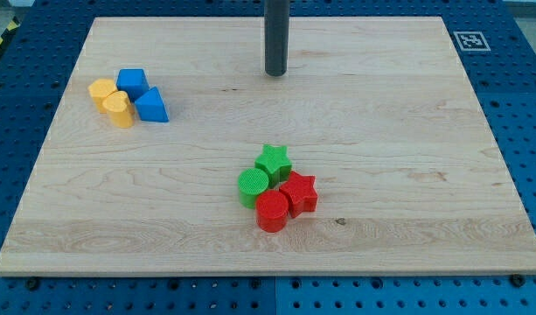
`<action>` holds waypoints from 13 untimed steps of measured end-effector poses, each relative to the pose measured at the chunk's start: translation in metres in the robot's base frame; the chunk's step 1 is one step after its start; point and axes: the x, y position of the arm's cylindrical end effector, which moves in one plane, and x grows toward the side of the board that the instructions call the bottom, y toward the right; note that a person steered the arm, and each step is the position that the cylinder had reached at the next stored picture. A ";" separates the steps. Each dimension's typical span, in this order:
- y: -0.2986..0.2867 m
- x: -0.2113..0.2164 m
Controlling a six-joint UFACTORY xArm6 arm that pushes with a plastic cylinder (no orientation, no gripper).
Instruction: Separate the green circle from group of blocks at the bottom side
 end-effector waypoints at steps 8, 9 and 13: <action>-0.057 0.001; -0.055 0.002; -0.088 0.147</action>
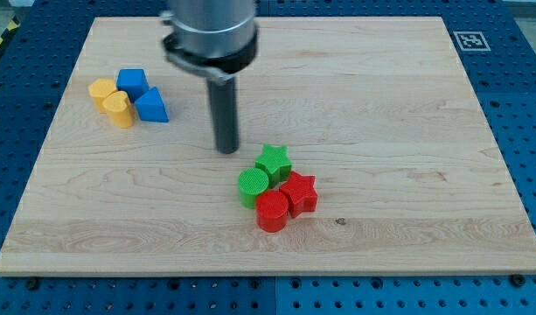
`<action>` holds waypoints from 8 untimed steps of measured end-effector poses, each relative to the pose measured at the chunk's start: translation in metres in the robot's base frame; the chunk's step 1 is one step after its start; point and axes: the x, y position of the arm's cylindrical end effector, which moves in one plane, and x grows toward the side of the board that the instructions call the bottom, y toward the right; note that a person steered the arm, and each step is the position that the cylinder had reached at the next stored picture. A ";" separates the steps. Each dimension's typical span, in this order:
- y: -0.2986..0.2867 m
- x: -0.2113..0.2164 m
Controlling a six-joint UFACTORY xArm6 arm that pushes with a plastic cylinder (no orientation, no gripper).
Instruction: Separate the green circle from group of blocks at the bottom side
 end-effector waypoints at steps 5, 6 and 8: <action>0.060 0.093; 0.076 0.093; 0.051 0.083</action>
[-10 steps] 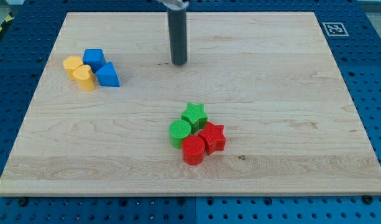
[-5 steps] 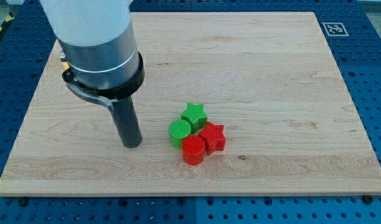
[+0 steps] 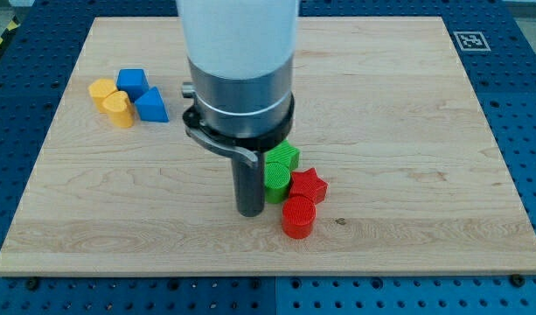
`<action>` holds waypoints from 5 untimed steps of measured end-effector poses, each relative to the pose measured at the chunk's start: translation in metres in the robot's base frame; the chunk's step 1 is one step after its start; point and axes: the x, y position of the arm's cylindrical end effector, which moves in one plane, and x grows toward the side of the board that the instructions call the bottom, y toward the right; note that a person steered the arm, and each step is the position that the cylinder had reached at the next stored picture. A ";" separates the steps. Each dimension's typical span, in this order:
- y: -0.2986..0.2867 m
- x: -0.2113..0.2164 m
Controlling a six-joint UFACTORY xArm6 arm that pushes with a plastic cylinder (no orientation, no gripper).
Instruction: Separate the green circle from group of blocks at the bottom side
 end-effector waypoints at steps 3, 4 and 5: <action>0.022 0.000; 0.042 -0.012; 0.054 -0.034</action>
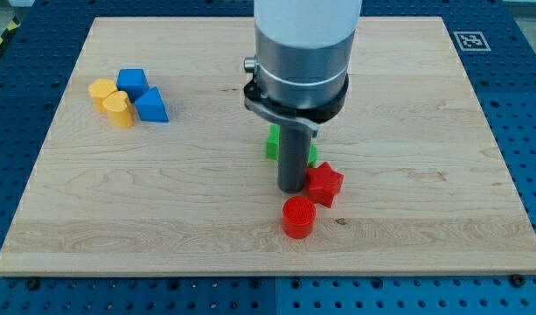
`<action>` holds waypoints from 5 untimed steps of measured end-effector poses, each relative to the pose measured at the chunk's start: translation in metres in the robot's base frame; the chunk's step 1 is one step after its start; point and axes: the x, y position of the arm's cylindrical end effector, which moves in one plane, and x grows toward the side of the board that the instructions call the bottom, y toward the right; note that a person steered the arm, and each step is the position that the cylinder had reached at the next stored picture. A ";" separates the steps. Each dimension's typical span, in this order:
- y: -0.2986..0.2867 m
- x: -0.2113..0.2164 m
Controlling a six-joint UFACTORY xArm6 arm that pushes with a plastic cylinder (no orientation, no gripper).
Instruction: Separate the green circle from group of blocks at the bottom side
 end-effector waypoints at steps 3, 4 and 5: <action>0.029 -0.065; 0.048 -0.066; 0.075 -0.066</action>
